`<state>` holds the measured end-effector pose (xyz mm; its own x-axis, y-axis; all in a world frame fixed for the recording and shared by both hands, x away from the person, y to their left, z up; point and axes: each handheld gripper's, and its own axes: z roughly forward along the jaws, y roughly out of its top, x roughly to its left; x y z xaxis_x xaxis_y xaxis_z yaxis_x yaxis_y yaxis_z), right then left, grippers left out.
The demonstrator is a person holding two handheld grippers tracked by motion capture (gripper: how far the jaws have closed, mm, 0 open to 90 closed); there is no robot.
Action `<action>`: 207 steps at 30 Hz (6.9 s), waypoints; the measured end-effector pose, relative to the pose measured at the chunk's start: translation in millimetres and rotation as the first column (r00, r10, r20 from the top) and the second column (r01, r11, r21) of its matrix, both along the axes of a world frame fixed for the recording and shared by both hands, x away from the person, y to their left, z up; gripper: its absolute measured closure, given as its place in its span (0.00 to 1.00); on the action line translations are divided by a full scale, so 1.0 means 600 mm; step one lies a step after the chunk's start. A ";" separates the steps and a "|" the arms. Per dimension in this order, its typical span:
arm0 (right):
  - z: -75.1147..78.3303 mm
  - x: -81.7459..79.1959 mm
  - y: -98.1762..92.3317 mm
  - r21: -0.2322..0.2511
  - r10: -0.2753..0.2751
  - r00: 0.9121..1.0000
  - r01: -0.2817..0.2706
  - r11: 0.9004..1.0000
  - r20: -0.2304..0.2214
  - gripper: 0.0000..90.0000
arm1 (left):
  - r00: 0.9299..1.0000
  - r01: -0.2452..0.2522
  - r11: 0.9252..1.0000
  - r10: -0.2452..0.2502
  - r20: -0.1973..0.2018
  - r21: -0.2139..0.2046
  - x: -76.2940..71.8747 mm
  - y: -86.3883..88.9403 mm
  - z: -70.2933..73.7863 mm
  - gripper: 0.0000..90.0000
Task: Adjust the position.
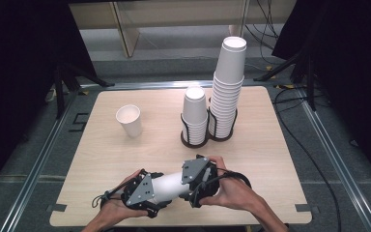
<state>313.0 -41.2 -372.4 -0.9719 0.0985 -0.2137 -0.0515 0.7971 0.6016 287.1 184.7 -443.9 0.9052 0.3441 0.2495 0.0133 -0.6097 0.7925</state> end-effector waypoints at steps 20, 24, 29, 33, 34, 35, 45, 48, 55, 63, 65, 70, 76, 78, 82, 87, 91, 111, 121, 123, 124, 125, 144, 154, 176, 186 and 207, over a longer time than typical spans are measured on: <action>-0.052 -0.003 0.032 -0.178 0.116 0.993 -0.117 0.977 -0.016 0.24 | 0.995 0.101 0.990 -0.103 0.016 0.093 -0.010 -0.008 -0.001 0.19; -0.056 -0.002 0.033 -0.185 0.134 0.991 -0.134 0.974 -0.010 0.27 | 0.993 0.113 0.989 -0.115 0.018 0.096 -0.010 -0.008 -0.003 0.18; -0.054 0.001 0.029 -0.169 0.136 0.991 -0.137 0.976 -0.018 0.27 | 0.993 0.113 0.993 -0.114 0.013 0.014 -0.002 -0.003 -0.010 0.11; -0.048 0.006 0.019 -0.130 0.136 0.990 -0.141 0.981 -0.045 0.27 | 0.992 0.125 0.987 -0.127 -0.010 -0.103 0.004 0.007 -0.012 0.09; -0.045 0.009 0.014 -0.113 0.137 0.989 -0.143 0.983 -0.052 0.27 | 0.991 0.127 0.983 -0.130 -0.012 -0.132 0.005 0.009 -0.011 0.09; -0.044 0.009 0.011 -0.094 0.132 0.989 -0.139 0.986 -0.071 0.27 | 0.991 0.127 0.979 -0.131 -0.014 -0.158 0.006 0.011 -0.009 0.09; -0.010 0.028 -0.031 0.121 0.138 0.984 -0.123 0.985 -0.116 0.27 | 0.990 0.083 0.898 -0.126 -0.071 -0.432 0.020 0.038 0.004 0.10; 0.003 0.033 -0.043 0.228 0.131 0.984 -0.101 0.968 -0.121 0.27 | 0.991 0.045 0.874 -0.101 -0.091 -0.484 0.023 0.043 0.005 0.16; 0.003 0.034 -0.040 0.297 0.127 0.986 -0.090 0.951 -0.110 0.27 | 0.990 0.023 0.835 -0.097 -0.105 -0.550 0.021 0.042 0.009 0.15; -0.001 0.036 -0.036 0.362 0.160 0.977 -0.101 0.927 -0.137 0.27 | 0.986 0.015 0.785 -0.115 -0.123 -0.620 0.017 0.038 0.014 0.11; -0.003 0.036 -0.033 0.376 0.174 0.976 -0.114 0.920 -0.130 0.27 | 0.986 0.016 0.774 -0.116 -0.117 -0.633 0.016 0.036 0.016 0.05; -0.009 0.032 -0.026 0.370 0.187 0.971 -0.120 0.921 -0.151 0.27 | 0.985 0.004 0.750 -0.117 -0.127 -0.661 0.015 0.033 0.018 0.00; -0.018 0.033 -0.021 0.373 0.204 0.967 -0.133 0.918 -0.156 0.27 | 0.986 0.019 0.761 -0.121 -0.113 -0.648 0.013 0.032 0.018 0.02; -0.021 0.033 -0.020 0.374 0.205 0.963 -0.127 0.919 -0.177 0.27 | 0.986 0.023 0.761 -0.125 -0.112 -0.649 0.012 0.031 0.018 0.03; -0.026 0.036 -0.021 0.378 0.210 0.961 -0.131 0.916 -0.177 0.27 | 0.986 0.029 0.769 -0.126 -0.107 -0.639 0.013 0.032 0.017 0.05; -0.034 0.039 -0.021 0.381 0.211 0.955 -0.119 0.917 -0.209 0.27 | 0.985 0.040 0.772 -0.136 -0.103 -0.635 0.014 0.035 0.018 0.09; -0.039 0.042 -0.023 0.380 0.213 0.951 -0.115 0.918 -0.226 0.26 | 0.985 0.048 0.774 -0.143 -0.100 -0.631 0.014 0.036 0.020 0.13; -0.014 0.044 -0.058 0.293 0.125 0.969 -0.059 0.954 -0.211 0.17 | 0.990 0.035 0.804 -0.111 -0.092 -0.594 0.006 0.039 0.033 0.17; -0.014 0.038 -0.050 0.226 0.078 0.990 -0.050 0.973 -0.120 0.18 | 0.992 -0.041 0.888 -0.021 -0.128 -0.458 0.014 0.033 0.028 0.17; -0.021 0.032 -0.036 0.188 0.080 0.992 -0.062 0.980 -0.094 0.18 | 0.990 -0.055 0.914 -0.001 -0.138 -0.401 0.013 0.031 0.028 0.17; -0.024 0.029 -0.031 0.178 0.079 0.993 -0.062 0.982 -0.092 0.18 | 0.990 -0.059 0.918 0.004 -0.141 -0.393 0.012 0.028 0.027 0.17; -0.027 0.028 -0.026 0.168 0.085 0.993 -0.070 0.983 -0.086 0.18 | 0.989 -0.062 0.922 0.005 -0.149 -0.382 0.011 0.023 0.025 0.17; -0.074 0.022 0.013 0.098 0.069 0.996 -0.064 0.993 -0.054 0.25 | 0.990 -0.070 0.943 0.027 -0.136 -0.324 0.003 0.013 0.027 0.14; -0.073 0.037 0.004 0.340 0.083 0.983 -0.023 0.940 -0.163 0.26 | 0.987 -0.123 0.792 0.034 -0.159 -0.598 0.012 0.029 0.021 0.07; -0.088 0.042 0.005 0.452 0.078 0.971 0.033 0.892 -0.225 0.18 | 0.987 -0.152 0.752 0.080 -0.140 -0.641 0.013 0.039 0.027 0.17; -0.102 0.048 -0.038 0.365 -0.057 0.975 0.135 0.921 -0.216 0.20 | 0.954 -0.296 0.766 0.261 -0.145 -0.570 0.031 0.068 0.022 0.17; -0.118 0.041 -0.090 0.297 -0.234 0.945 0.297 0.907 -0.229 0.22 | 0.895 -0.436 0.761 0.423 -0.142 -0.480 0.053 0.098 0.011 0.17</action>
